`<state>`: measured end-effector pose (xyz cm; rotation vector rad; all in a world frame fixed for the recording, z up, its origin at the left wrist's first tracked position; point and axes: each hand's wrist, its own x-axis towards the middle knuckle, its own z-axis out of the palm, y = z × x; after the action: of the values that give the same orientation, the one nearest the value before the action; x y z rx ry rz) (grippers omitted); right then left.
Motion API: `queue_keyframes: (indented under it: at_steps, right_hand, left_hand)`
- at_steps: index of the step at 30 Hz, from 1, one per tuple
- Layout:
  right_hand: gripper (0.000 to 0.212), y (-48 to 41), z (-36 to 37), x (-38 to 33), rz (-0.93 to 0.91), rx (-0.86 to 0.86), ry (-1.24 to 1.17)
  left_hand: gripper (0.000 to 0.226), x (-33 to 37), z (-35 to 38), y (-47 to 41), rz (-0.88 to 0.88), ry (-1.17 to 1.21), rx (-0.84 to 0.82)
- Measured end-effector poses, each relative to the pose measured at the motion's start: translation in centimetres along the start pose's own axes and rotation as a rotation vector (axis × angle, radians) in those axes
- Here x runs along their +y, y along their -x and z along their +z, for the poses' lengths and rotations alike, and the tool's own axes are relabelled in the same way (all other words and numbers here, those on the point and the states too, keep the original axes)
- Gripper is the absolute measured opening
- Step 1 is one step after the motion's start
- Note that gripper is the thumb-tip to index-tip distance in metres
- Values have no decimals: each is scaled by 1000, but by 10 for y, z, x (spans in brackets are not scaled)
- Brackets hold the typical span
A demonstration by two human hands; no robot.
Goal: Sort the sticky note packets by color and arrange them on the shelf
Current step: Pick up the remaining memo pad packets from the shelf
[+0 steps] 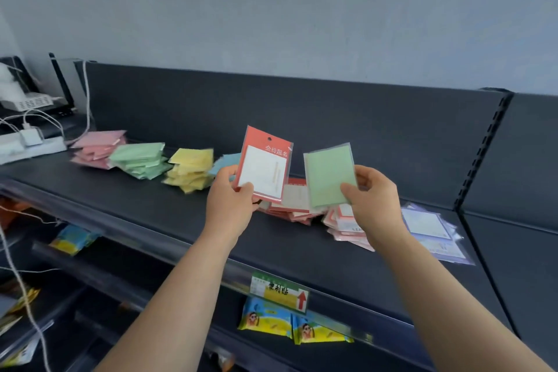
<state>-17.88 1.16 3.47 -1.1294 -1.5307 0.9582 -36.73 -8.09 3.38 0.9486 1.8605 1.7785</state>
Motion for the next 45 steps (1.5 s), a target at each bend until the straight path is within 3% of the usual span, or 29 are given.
queue_keyframes:
  at_steps: [10,18,22,28,33,36,39,42,45]
  right_hand:
    - [35,-26,-20,7,27,120,91]
    - [36,-30,-28,18,56,113,108]
    - [35,-34,-22,19,54,81,86]
    - [32,-46,-6,14,24,40,35]
    - [31,-53,30,-6,17,-76,-39]
    - [30,-53,65,-20,15,-164,-91]
    - [27,-53,104,-32,12,-215,-121]
    - [23,-56,145,-44,-47,-258,-60]
    - [28,-55,188,-60,-132,-338,-6]
  left_hand:
    - [29,-16,14,-23,41,-104,-6]
    - [22,-34,52,-23,45,-190,-119]
    - [26,-40,56,-29,97,-391,-115]
    - [8,-39,45,-35,287,-638,-84]
    - [31,-21,26,-44,272,-453,-94]
    - [28,-11,11,-55,189,-335,-173]
    - [11,-5,-11,-68,182,-199,-163]
    - [29,-5,-43,-91,169,-106,-126]
    - [27,-10,-82,-124,108,-21,-82]
